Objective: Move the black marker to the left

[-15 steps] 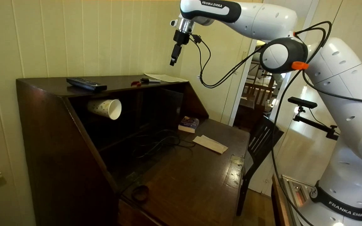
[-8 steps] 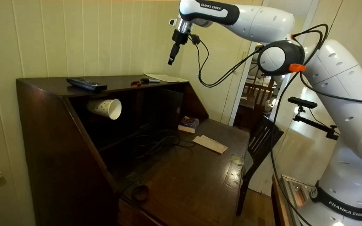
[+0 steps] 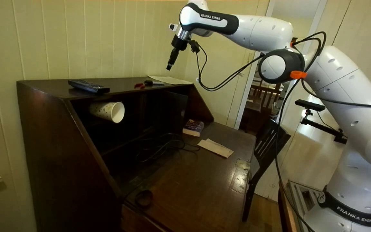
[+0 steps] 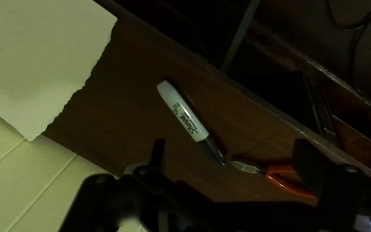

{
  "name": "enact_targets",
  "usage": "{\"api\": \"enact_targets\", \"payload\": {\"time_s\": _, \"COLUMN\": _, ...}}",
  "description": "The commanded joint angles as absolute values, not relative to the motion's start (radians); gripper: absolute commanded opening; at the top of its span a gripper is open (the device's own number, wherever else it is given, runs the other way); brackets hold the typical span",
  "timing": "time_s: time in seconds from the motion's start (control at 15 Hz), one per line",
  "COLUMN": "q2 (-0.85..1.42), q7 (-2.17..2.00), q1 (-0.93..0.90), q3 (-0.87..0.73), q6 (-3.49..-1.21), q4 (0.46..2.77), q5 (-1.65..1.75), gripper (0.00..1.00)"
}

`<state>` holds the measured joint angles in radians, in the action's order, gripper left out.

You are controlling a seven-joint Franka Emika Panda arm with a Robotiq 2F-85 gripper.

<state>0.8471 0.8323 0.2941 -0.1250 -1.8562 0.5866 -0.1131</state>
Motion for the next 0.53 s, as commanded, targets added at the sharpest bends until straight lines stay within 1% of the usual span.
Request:
{"api": "enact_targets", "payload": {"time_s": 0.0, "q2": 0.925, "q7": 0.825, "q1": 0.377, "q3": -0.034, "q6": -1.808, "q4": 0.446, "q5": -0.133, "gripper": 1.0}}
{"api": "enact_targets", "payload": {"time_s": 0.07, "q2": 0.906, "q7": 0.824, "q1": 0.378, "q3": -0.055, "q6": -1.833, "q4": 0.481, "q5": -0.154, "gripper": 1.0}}
{"api": "enact_targets", "payload": {"time_s": 0.13, "q2": 0.946, "q7": 0.805, "q1": 0.403, "q3": -0.022, "q6": -1.809, "q4": 0.409, "q5": -0.129, "gripper": 1.0}}
{"api": "enact_targets", "payload": {"time_s": 0.2, "q2": 0.959, "q7": 0.737, "q1": 0.4, "q3": -0.051, "q6": -1.827, "q4": 0.394, "q5": -0.098, "gripper": 1.0}}
{"api": "enact_targets", "payload": {"time_s": 0.27, "q2": 0.957, "q7": 0.793, "q1": 0.397, "q3": -0.03, "q6": -1.79, "q4": 0.39, "q5": -0.094, "gripper": 1.0}}
{"api": "enact_targets", "payload": {"time_s": 0.47, "q2": 0.974, "q7": 0.757, "q1": 0.413, "q3": -0.03, "q6": -1.796, "q4": 0.362, "q5": -0.093, "gripper": 1.0}}
